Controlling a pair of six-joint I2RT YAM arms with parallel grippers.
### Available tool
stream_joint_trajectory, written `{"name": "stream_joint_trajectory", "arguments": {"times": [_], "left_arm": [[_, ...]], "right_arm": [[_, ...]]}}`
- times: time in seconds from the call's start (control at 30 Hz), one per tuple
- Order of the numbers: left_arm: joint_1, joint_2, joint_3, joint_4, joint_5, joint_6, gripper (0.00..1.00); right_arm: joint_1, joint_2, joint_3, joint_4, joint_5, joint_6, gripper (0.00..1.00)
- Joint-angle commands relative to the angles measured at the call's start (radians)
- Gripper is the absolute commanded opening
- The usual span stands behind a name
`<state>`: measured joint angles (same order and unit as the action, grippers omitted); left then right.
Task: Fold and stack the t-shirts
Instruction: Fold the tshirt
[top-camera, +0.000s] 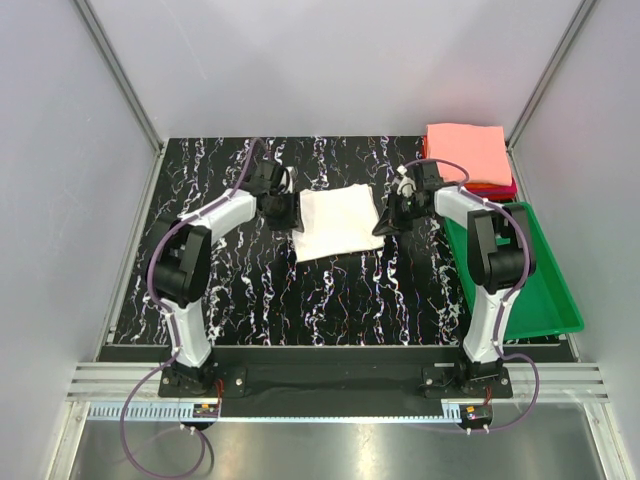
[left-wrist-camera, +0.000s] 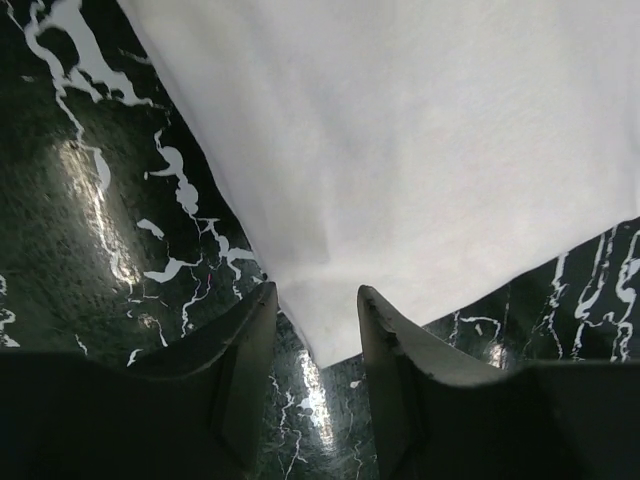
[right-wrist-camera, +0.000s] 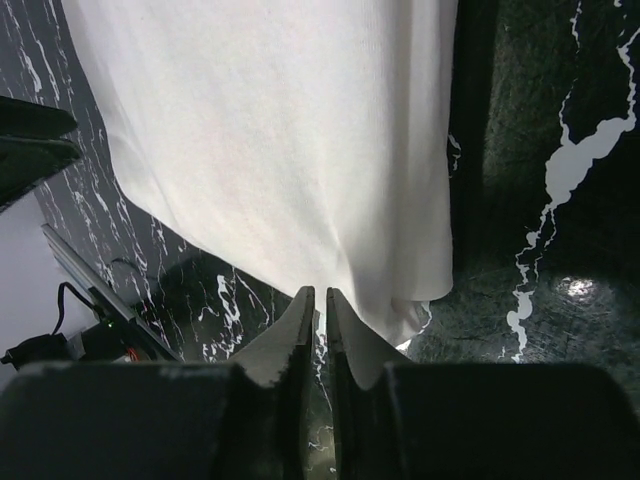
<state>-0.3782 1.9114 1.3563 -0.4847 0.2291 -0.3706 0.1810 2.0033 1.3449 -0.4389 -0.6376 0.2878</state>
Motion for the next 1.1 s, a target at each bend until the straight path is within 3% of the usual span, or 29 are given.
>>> {"name": "stream_joint_trajectory", "arguments": {"times": [0.0,0.13,0.27,0.4,0.6,0.67,0.9,1.07], "left_arm": [[-0.020,-0.048,0.075,0.011,0.048,0.018,0.44],[-0.065,0.001,0.093,0.115,0.253,-0.020,0.44],[-0.103,0.078,0.136,0.216,0.325,-0.051,0.44],[-0.122,0.152,0.175,0.265,0.328,-0.067,0.44],[-0.120,0.244,0.199,0.235,0.219,-0.037,0.44],[-0.116,0.261,0.222,0.195,0.216,-0.022,0.43],[-0.091,0.198,0.259,0.065,0.162,0.018,0.46],[-0.051,0.101,0.132,0.029,0.124,0.047,0.46]], "right_arm": [[0.000,-0.011,-0.041,0.018,0.027,-0.002,0.15],[0.000,0.028,-0.064,0.055,0.056,-0.001,0.14],[0.000,0.051,-0.064,0.058,0.067,-0.001,0.13],[0.000,0.003,-0.082,0.066,0.067,0.008,0.14],[0.002,-0.084,-0.089,0.065,0.055,0.027,0.19],[0.000,-0.095,-0.067,0.065,0.068,0.031,0.24],[0.000,0.003,0.135,0.043,0.093,0.008,0.59],[0.000,0.095,0.266,-0.012,0.157,-0.024,0.76]]}}
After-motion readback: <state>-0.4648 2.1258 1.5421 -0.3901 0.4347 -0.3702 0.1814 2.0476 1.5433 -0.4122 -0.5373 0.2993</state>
